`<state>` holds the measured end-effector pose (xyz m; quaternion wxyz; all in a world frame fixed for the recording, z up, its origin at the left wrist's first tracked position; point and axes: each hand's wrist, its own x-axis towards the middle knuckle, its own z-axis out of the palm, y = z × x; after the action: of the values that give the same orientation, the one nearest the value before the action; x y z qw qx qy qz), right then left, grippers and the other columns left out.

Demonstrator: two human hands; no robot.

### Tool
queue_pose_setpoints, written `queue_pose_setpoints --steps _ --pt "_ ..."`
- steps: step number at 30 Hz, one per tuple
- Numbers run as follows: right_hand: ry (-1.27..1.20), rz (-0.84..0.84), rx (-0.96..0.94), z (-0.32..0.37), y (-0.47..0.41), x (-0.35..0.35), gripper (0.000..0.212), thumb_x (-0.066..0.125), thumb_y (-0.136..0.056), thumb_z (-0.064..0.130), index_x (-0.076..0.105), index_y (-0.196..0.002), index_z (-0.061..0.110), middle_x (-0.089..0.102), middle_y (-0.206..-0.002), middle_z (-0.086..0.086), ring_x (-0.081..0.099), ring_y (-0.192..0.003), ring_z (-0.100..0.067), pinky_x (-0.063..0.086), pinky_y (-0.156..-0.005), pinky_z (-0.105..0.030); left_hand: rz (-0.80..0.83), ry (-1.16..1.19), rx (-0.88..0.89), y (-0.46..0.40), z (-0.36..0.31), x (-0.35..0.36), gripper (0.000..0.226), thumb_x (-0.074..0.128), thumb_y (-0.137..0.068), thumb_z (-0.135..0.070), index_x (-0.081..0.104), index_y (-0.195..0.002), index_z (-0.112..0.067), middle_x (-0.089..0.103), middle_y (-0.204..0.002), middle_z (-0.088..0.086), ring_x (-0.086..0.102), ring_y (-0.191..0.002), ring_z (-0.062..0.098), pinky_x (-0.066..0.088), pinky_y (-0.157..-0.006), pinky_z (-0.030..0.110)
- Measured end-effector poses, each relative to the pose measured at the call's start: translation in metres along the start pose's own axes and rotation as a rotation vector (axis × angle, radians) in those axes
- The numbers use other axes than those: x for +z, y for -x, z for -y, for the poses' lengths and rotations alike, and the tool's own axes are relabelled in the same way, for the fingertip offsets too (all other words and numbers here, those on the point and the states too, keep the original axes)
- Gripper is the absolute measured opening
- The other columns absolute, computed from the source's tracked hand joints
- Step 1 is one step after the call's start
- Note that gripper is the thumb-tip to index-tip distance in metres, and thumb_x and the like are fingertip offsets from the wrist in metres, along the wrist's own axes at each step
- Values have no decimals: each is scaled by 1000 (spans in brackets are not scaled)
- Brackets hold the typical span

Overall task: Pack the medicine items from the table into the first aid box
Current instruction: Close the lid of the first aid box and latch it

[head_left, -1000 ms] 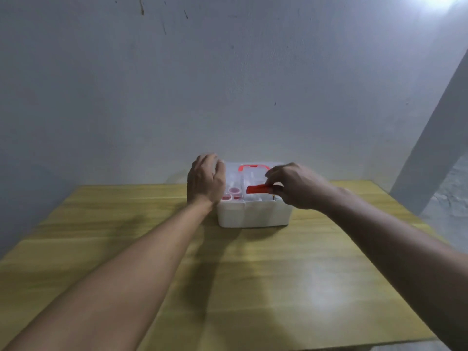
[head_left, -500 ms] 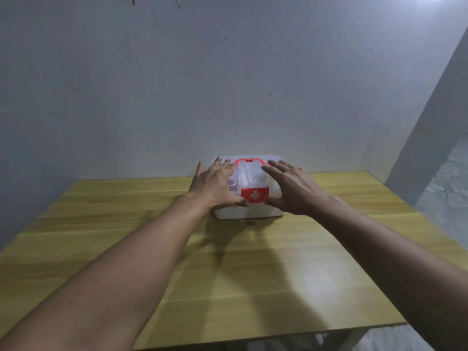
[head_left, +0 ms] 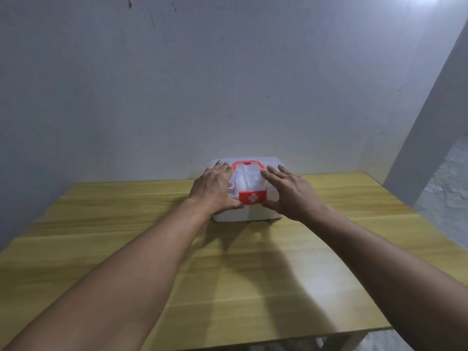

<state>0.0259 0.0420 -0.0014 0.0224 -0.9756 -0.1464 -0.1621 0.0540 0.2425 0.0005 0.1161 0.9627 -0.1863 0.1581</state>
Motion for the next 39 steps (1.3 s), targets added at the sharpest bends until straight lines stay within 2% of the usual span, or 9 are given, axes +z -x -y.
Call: queue_pose_setpoints --steps 5,11,19,26,31,39 --pt "-5 -3 5 -1 0 2 82 68 -82 44 26 -148 21 28 -157 -2 23 -146 -24 39 -108 -41 9 8 5 0 1 -1 102 79 -65 -55 36 -146 -10 36 -154 3 21 -148 18 26 -115 32" --pt "18 51 -29 -8 -6 0 84 71 -83 20 20 -150 20 23 -159 -1 20 -146 -25 38 -110 -41 66 -39 23 -7 8 -1 102 85 -62 -42 35 -146 -12 32 -157 1 19 -149 16 32 -112 34" --pt "20 47 -20 -9 -24 7 82 70 -84 18 20 -150 20 23 -159 -3 20 -146 -27 36 -110 -42 87 -11 -4 -22 16 1 104 87 -64 -37 31 -149 -12 27 -159 2 16 -149 17 30 -113 36" --pt "-20 41 10 -11 -48 14 81 70 -83 15 23 -149 20 25 -158 -4 19 -146 -28 36 -110 -44 88 8 -46 -38 25 11 103 80 -75 -33 17 -153 -12 14 -163 2 3 -151 18 16 -119 35" --pt "-34 36 31 -12 -59 21 81 68 -85 13 20 -150 20 22 -159 -4 16 -147 -27 33 -112 -44 125 -31 -79 -50 32 22 106 76 -79 -36 6 -154 -12 4 -164 1 -7 -151 19 3 -121 45" --pt "-49 25 63 -13 -67 25 82 67 -86 13 18 -150 23 21 -159 -2 13 -148 -25 35 -111 -46 125 -45 -97 -60 35 29 106 74 -81 -36 1 -155 -13 -1 -165 1 -13 -150 19 -1 -121 52"
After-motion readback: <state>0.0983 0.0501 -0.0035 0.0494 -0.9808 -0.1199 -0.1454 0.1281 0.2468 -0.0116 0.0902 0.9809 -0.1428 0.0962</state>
